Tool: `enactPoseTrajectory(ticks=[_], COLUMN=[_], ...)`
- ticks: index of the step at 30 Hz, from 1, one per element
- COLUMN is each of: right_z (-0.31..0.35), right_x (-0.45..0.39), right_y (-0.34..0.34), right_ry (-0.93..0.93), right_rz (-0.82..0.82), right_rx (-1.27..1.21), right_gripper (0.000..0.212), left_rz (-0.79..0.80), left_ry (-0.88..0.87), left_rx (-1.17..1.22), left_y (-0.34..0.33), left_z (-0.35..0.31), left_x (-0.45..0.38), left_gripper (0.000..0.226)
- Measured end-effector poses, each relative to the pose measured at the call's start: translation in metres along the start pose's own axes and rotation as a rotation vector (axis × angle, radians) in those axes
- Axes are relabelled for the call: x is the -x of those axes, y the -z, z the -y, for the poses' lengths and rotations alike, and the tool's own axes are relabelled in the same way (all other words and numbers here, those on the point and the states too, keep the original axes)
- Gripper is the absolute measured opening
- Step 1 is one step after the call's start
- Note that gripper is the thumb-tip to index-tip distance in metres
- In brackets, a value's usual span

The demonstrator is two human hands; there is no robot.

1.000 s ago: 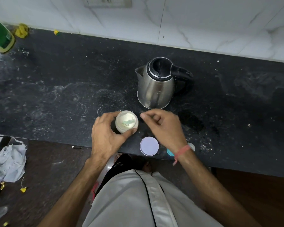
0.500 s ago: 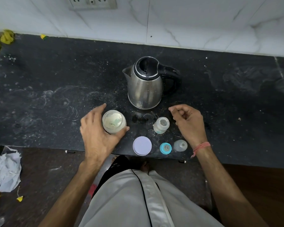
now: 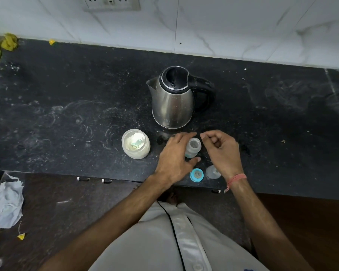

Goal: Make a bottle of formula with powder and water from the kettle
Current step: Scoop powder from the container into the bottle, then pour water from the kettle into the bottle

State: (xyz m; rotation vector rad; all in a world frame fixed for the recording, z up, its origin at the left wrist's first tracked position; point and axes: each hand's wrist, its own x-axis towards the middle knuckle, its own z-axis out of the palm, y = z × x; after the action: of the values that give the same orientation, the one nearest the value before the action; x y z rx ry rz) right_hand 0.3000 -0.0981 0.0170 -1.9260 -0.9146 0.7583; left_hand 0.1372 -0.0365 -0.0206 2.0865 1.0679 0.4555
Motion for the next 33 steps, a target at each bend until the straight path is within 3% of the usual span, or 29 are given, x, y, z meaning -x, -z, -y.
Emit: enactPoseTrajectory(ticks=[3,7,15,18,23,29,33], right_z=[0.001,0.008,0.050,0.057,0.062,0.066,0.064], right_x=[0.002,-0.004,-0.060,-0.092,-0.121,-0.139,-0.137], right_y=[-0.001,-0.004,-0.021,-0.024,-0.022,-0.018,-0.022], right_ry=[0.013,0.060,0.344,0.338,0.267,0.067,0.003], right_rz=[0.002,-0.033,-0.450,-0.319,-0.164,-0.046,-0.018], right_rx=[0.003,-0.021,-0.052,0.139,0.151,-0.118,-0.299], right_gripper=[0.006,0.005,0.028,0.037,0.048,0.079,0.066], left_rz=[-0.038,-0.161,-0.262,-0.263,-0.278,-0.300,-0.296], left_ry=[0.032,0.084,0.092,0.122,0.173,0.187,0.183], left_rx=[0.076,0.100,0.083,0.088,0.134,0.159,0.185], left_y=[-0.003,0.003,0.007,0.004,-0.006,-0.007,-0.008], left_z=[0.006,0.011,0.023,0.024,0.034,0.036,0.036], left_x=[-0.010,-0.010,0.000,0.002,0.004,0.007,0.009], left_gripper=[0.057,0.058,0.041,0.042,0.050,0.056,0.056])
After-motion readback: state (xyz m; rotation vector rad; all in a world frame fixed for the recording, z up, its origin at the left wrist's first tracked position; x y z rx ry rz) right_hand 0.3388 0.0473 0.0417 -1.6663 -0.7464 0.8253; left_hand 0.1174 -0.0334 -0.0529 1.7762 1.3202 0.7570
